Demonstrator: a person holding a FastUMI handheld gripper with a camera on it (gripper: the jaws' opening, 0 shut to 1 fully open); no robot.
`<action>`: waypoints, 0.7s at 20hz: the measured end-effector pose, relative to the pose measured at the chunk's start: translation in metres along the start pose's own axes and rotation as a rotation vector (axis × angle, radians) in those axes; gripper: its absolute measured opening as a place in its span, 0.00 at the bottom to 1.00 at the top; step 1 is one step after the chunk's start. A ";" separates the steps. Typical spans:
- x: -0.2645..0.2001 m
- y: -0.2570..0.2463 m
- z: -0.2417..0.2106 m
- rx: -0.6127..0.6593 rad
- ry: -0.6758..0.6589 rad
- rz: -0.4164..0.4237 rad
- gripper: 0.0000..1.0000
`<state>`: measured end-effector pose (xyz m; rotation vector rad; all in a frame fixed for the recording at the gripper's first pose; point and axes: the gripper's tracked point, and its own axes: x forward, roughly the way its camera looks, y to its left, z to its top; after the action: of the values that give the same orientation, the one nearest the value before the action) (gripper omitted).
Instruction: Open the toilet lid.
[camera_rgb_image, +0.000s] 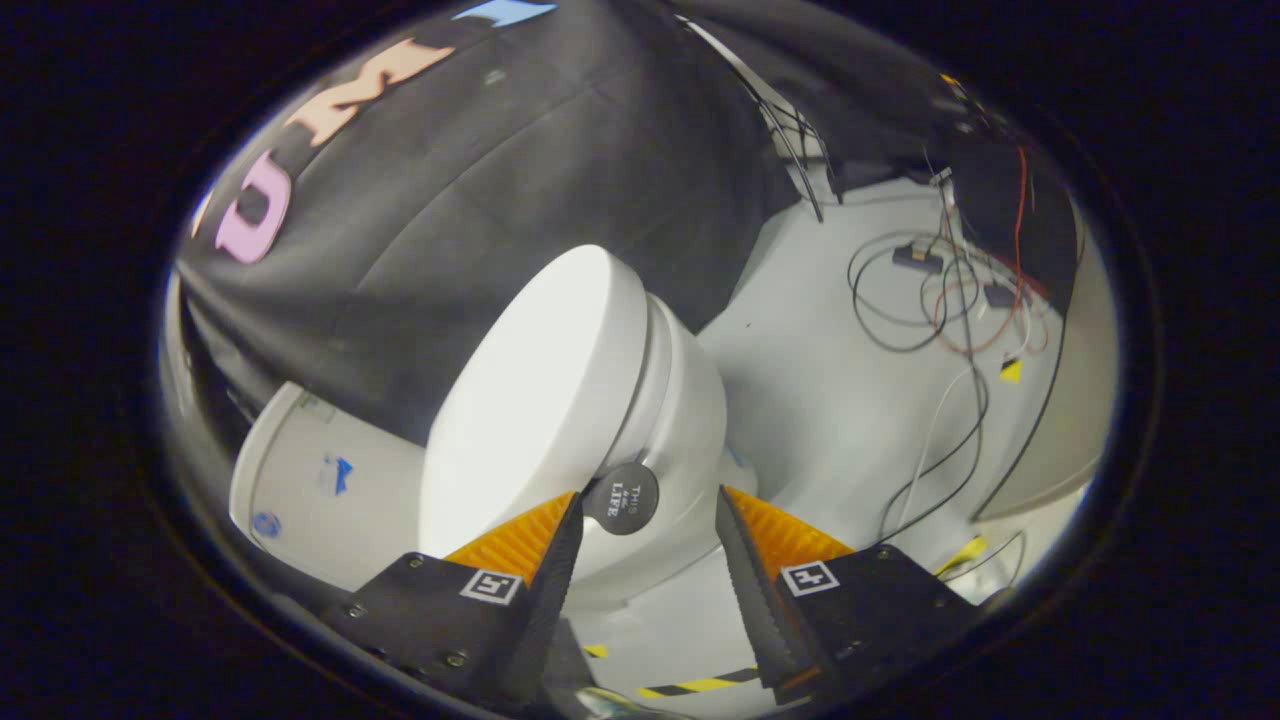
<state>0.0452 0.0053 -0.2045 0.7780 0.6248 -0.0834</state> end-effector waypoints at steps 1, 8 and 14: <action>0.008 0.002 -0.003 0.045 0.021 0.031 0.79; 0.009 0.014 0.005 0.137 -0.016 0.093 0.03; 0.000 0.033 0.008 -0.006 -0.042 0.080 0.03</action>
<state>0.0593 0.0239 -0.1793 0.7925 0.5532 -0.0246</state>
